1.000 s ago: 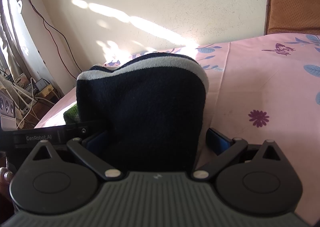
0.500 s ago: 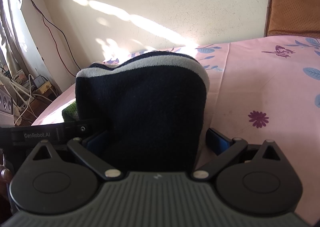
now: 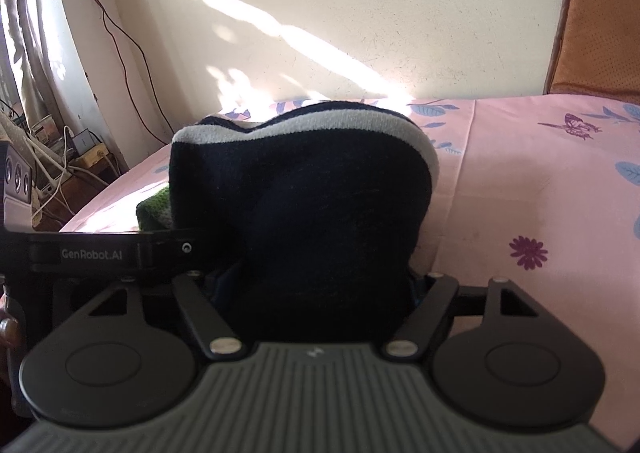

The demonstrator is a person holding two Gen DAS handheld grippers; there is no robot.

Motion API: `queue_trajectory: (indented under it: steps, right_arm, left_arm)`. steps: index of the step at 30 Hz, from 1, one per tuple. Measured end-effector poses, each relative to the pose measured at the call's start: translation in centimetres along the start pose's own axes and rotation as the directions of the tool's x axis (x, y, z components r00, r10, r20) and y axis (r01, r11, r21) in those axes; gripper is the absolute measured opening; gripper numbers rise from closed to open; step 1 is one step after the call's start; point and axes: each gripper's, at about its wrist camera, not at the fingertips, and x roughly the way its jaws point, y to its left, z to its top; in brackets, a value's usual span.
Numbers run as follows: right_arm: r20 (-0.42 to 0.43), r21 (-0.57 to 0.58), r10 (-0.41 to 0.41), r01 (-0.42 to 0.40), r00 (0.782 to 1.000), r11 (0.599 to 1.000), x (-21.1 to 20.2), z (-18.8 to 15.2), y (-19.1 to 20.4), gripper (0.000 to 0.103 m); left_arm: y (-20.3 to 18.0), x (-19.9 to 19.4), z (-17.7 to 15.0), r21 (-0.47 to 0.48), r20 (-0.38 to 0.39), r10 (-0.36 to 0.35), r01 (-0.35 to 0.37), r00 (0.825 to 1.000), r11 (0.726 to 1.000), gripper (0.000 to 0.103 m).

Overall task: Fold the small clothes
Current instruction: 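Lift the folded sweater with both grippers and carry it onto the clothes stack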

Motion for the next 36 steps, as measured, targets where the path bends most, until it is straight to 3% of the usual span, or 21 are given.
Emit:
queue_trajectory:
  steps: [4, 6, 11, 14, 18, 23, 26, 30, 36]
  right_arm:
    - [0.030, -0.103, -0.036, 0.039, 0.999, 0.994, -0.2, 0.4, 1.4, 0.060]
    - [0.052, -0.177, -0.049, 0.058, 0.997, 0.983, -0.4, 0.7, 2.3, 0.055]
    - [0.134, -0.324, -0.037, 0.079, 0.990, 0.943, -1.2, 1.6, 4.3, 0.044]
    - [0.185, -0.383, -0.019, 0.090, 0.983, 0.919, -1.6, 2.2, 5.4, 0.042]
    - [0.211, -0.411, 0.008, 0.081, 0.978, 0.908, -1.8, 3.2, 5.7, 0.041]
    - [0.273, -0.436, 0.022, 0.103, 0.962, 0.894, -3.5, 3.9, 5.0, 0.041]
    - [0.327, -0.435, 0.003, 0.148, 0.945, 0.888, -5.2, 4.4, 3.9, 0.040]
    - [0.410, -0.403, -0.067, 0.247, 0.910, 0.881, -7.8, 5.7, 0.1, 0.040]
    - [0.541, -0.239, -0.245, 0.426, 0.804, 0.873, -13.7, 10.0, -11.0, 0.040]
  left_arm:
    - [0.1, -0.1, 0.0, -0.009, 0.007, -0.008, 0.009, 1.000, 1.000, 0.103]
    - [0.3, -0.4, -0.1, -0.019, 0.029, -0.022, 0.023, 0.999, 1.000, 0.097]
    - [0.1, -2.6, -0.1, -0.026, 0.155, -0.078, 0.083, 0.985, 0.996, 0.090]
    - [0.2, -3.9, 0.2, -0.047, 0.219, -0.086, 0.099, 0.972, 0.994, 0.088]
    - [0.0, -5.0, 0.8, -0.075, 0.243, -0.076, 0.097, 0.967, 0.993, 0.084]
    - [-2.2, -6.2, 2.6, -0.046, 0.270, -0.086, 0.102, 0.959, 0.994, 0.083]
    - [-4.7, -5.8, 4.4, -0.007, 0.270, -0.119, 0.126, 0.956, 0.992, 0.083]
    - [-11.4, -3.4, 8.0, 0.083, 0.248, -0.195, 0.180, 0.949, 0.980, 0.083]
    - [-26.5, 3.0, 14.5, 0.225, 0.220, -0.343, 0.294, 0.913, 0.929, 0.083]
